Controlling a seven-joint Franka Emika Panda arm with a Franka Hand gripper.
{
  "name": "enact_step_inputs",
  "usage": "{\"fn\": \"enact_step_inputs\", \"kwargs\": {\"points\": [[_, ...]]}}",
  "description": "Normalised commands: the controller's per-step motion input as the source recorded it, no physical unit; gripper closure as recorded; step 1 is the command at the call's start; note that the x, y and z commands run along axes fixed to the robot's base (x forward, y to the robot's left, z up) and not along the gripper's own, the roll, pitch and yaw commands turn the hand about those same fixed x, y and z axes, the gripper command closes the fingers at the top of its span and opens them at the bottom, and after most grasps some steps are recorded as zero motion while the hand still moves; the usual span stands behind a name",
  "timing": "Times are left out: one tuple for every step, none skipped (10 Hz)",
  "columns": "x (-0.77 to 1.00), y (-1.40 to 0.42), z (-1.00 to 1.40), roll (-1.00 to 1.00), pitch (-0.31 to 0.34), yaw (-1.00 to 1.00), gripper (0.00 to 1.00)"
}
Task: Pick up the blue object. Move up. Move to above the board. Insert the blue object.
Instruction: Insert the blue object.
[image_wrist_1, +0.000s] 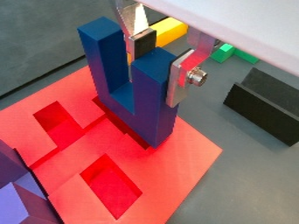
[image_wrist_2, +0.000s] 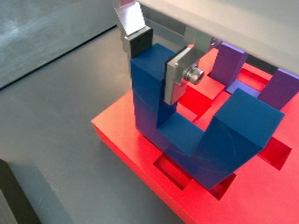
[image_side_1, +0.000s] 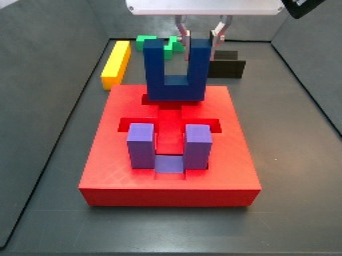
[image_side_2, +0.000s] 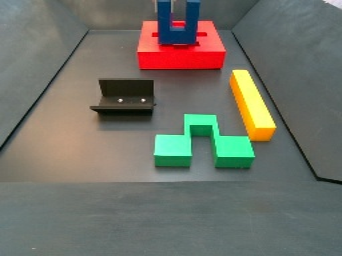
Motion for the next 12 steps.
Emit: {"fn": "enact_step_inputs", "kwargs": {"points": [[0.00, 0.00, -0.07, -0.10, 0.000, 0.00, 1.00], [-0.02, -0.02, -0.09, -0.10, -0.023, 0.00, 1.00], [-0.07, -0.02, -0.14, -0.09, -0.033, 0.00, 1.00], [-0.14, -0.02, -0.11, -0.09, -0.034, 0.00, 1.00], [-0.13, -0.04, -0.10, -0.07, -0.034, 0.00, 1.00], [-0.12, -0.01, -0.08, -0.06, -0.029, 0.00, 1.00], [-0.12, 0.00, -0.08, -0.09, -0.029, 0.00, 1.00], [-0.10, 0.00, -0.10, -0.09, -0.031, 0.01, 1.00], [-0.08, 0.00, -0.13, -0.10, -0.026, 0.01, 1.00], [-0.01, 0.00, -0.37, -0.05, -0.074, 0.00, 1.00], [0.00, -0.01, -0.55, -0.06, -0.127, 0.00, 1.00], [0.00, 0.00, -0.71, -0.10, -0.140, 0.00, 1.00]]}}
